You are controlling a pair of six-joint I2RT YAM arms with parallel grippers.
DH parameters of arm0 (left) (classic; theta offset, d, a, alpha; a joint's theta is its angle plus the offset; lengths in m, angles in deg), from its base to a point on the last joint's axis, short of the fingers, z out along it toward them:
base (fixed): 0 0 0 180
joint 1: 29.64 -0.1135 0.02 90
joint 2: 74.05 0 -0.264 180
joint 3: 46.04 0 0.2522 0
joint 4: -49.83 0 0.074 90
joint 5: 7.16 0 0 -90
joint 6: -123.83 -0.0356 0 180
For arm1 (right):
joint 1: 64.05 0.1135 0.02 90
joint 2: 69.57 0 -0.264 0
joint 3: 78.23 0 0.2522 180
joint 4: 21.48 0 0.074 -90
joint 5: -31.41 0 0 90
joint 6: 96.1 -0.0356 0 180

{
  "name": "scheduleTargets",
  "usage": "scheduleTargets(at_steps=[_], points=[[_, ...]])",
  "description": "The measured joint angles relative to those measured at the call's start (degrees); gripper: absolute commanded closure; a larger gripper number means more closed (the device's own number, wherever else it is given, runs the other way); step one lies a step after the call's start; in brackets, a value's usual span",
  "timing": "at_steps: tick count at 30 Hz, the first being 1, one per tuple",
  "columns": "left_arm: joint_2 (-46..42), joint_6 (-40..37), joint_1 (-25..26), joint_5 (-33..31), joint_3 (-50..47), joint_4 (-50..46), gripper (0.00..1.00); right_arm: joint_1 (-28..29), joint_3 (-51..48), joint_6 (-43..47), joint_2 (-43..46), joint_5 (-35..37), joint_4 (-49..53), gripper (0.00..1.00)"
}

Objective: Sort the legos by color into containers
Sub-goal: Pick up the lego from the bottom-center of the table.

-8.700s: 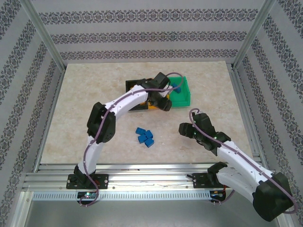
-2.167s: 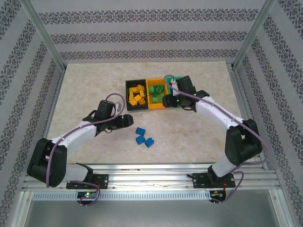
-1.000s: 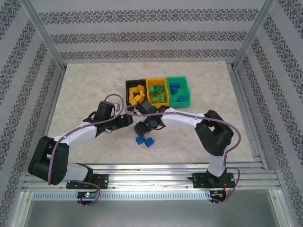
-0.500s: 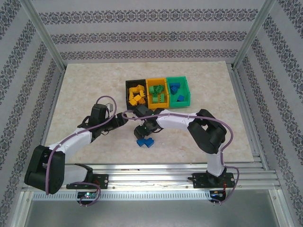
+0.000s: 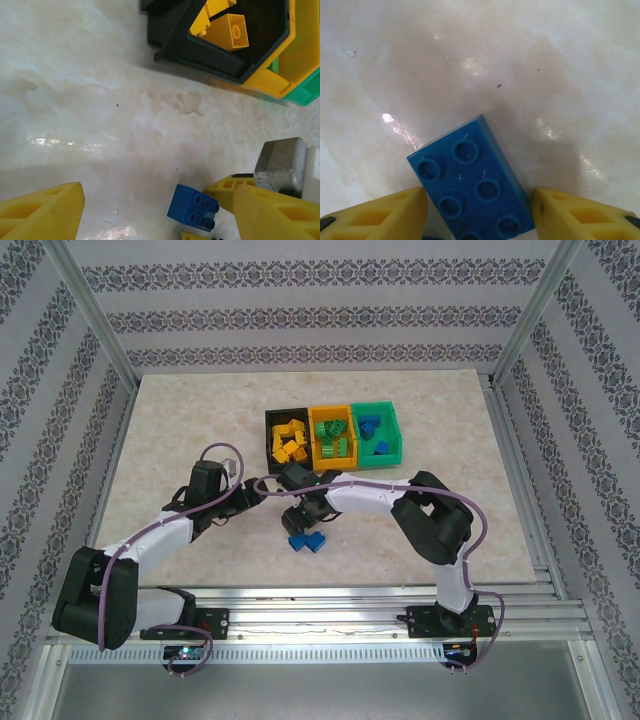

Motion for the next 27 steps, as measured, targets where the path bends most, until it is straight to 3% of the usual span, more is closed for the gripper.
scheduleTargets(at_steps=[12,19,27], points=[[1.4,-0.04,-0.24,0.61,0.0,0.5,0.22,-0.07,-0.48,-2.71,0.2,1.68,-0.26,0.52],[2.93,-0.09,-0.24,1.55,0.52,0.57,0.22,-1.84,-8.11,-4.55,4.85,1.88,-6.69,0.58],[4.7,-0.04,-0.28,2.71,0.74,1.22,0.23,-6.38,-14.43,-7.32,10.08,3.39,-7.45,0.61]])
